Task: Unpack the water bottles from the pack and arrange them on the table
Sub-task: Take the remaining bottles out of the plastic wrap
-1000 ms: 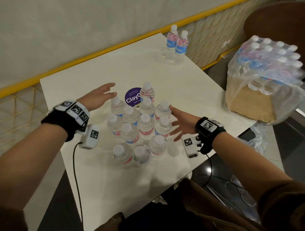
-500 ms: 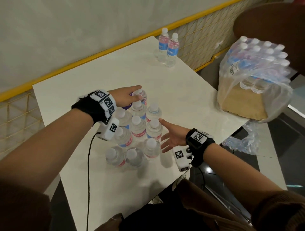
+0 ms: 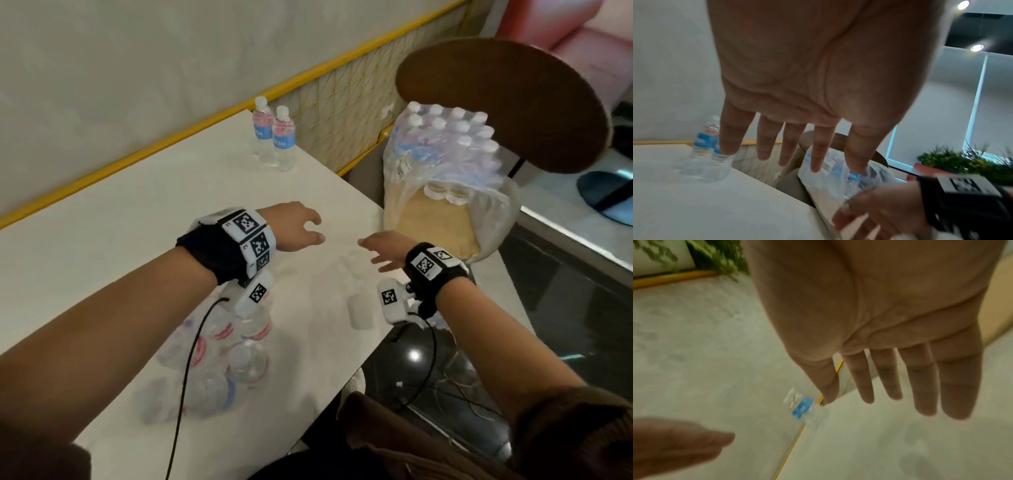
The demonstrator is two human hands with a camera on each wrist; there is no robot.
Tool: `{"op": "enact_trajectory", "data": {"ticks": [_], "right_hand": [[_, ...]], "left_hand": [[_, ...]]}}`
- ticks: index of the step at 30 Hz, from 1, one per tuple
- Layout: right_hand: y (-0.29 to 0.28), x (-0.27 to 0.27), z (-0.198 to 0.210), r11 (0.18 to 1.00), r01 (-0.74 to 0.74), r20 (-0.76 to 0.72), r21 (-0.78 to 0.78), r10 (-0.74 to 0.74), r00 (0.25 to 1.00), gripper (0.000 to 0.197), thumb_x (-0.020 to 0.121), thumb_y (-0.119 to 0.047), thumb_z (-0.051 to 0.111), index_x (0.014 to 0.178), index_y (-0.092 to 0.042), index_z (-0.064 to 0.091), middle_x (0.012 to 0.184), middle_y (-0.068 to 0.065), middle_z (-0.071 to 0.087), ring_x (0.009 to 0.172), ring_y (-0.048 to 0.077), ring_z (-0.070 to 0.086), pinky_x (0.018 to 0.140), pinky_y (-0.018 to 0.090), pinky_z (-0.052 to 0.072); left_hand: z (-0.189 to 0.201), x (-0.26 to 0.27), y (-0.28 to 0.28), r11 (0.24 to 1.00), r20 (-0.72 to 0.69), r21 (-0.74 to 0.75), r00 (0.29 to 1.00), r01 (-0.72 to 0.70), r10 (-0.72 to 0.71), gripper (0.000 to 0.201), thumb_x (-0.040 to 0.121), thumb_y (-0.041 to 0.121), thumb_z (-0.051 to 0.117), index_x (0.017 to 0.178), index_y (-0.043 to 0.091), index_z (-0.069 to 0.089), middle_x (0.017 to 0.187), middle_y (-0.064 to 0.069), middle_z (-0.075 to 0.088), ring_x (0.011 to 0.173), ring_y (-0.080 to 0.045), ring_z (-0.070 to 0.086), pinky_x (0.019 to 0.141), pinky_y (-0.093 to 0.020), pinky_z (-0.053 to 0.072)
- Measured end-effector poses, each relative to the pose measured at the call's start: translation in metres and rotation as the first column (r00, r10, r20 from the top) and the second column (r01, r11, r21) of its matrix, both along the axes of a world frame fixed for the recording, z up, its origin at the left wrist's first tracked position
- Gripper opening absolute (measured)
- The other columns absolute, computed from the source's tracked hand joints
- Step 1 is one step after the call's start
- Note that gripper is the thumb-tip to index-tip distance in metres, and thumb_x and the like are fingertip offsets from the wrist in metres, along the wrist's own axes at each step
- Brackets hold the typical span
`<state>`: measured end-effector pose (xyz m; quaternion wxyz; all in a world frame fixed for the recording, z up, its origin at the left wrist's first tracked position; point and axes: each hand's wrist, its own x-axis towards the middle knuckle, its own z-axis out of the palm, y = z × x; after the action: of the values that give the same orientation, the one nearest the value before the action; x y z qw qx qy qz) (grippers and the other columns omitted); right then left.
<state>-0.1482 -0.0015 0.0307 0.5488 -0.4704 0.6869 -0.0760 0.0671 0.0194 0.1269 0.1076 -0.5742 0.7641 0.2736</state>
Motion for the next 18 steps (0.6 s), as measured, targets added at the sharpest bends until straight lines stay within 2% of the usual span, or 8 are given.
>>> {"op": "enact_trajectory", "data": {"ticks": [5,7,9,12,15,18], "right_hand": [[-0.033,-0.059,0.005,0.972,0.122,0.009,-0.201,-0.123,0.992,0.034,0.093,-0.023,0.055,0.126,-0.018,0.055,0.115,0.005,0.052,0.104,0.019,0.049,0.075,0.03,0.049],[-0.039,-0.071,0.001,0.956,0.167,0.046,-0.243,-0.161,0.986,0.029,0.094,-0.015,0.051,0.123,-0.014,0.057,0.11,0.007,0.053,0.102,0.018,0.051,0.077,0.03,0.05],[-0.043,-0.083,-0.002,0.946,0.209,0.092,-0.248,-0.191,0.977,0.028,0.095,-0.011,0.047,0.122,-0.011,0.056,0.107,0.007,0.055,0.099,0.018,0.053,0.084,0.033,0.05],[-0.048,-0.105,-0.007,0.949,0.207,0.086,-0.236,-0.192,0.978,0.027,0.095,-0.012,0.047,0.121,-0.012,0.056,0.104,0.004,0.056,0.097,0.017,0.053,0.086,0.036,0.051],[-0.055,-0.129,-0.013,0.942,0.231,0.086,-0.244,-0.217,0.972,0.028,0.092,-0.014,0.052,0.12,-0.017,0.055,0.108,0.002,0.055,0.097,0.016,0.052,0.073,0.03,0.051],[-0.059,-0.15,-0.011,0.916,0.278,0.073,-0.29,-0.268,0.961,0.036,0.089,-0.015,0.057,0.125,-0.023,0.054,0.123,0.0,0.054,0.103,0.017,0.054,0.074,0.033,0.053]], "left_hand": [[-0.02,-0.077,-0.04,0.994,-0.013,-0.035,0.994,0.106,-0.106,0.054,0.093,0.043,0.049,0.141,0.021,0.04,0.147,-0.009,0.037,0.134,-0.027,0.038,0.111,-0.038,0.032],[-0.024,-0.108,-0.057,0.986,-0.034,-0.087,0.989,0.143,-0.146,0.052,0.093,0.041,0.05,0.141,0.023,0.04,0.146,-0.011,0.035,0.135,-0.029,0.035,0.111,-0.038,0.031],[-0.026,-0.138,-0.073,0.972,-0.049,-0.143,0.98,0.184,-0.193,0.048,0.093,0.039,0.05,0.139,0.027,0.044,0.15,-0.014,0.028,0.141,-0.032,0.024,0.114,-0.04,0.025],[-0.031,-0.177,-0.092,0.955,-0.046,-0.197,0.971,0.221,-0.234,0.041,0.091,0.04,0.053,0.132,0.035,0.051,0.16,-0.01,0.001,0.147,-0.032,-0.003,0.119,-0.047,0.016],[-0.041,-0.209,-0.106,0.92,-0.045,-0.284,0.954,0.272,-0.296,0.035,0.09,0.037,0.056,0.124,0.037,0.059,0.16,0.0,-0.012,0.147,-0.029,-0.013,0.119,-0.047,0.013],[-0.046,-0.233,-0.118,0.891,0.032,-0.331,0.947,0.311,-0.318,0.029,0.09,0.037,0.055,0.113,0.027,0.069,0.159,0.004,-0.013,0.147,-0.028,-0.013,0.118,-0.05,0.014]]}}
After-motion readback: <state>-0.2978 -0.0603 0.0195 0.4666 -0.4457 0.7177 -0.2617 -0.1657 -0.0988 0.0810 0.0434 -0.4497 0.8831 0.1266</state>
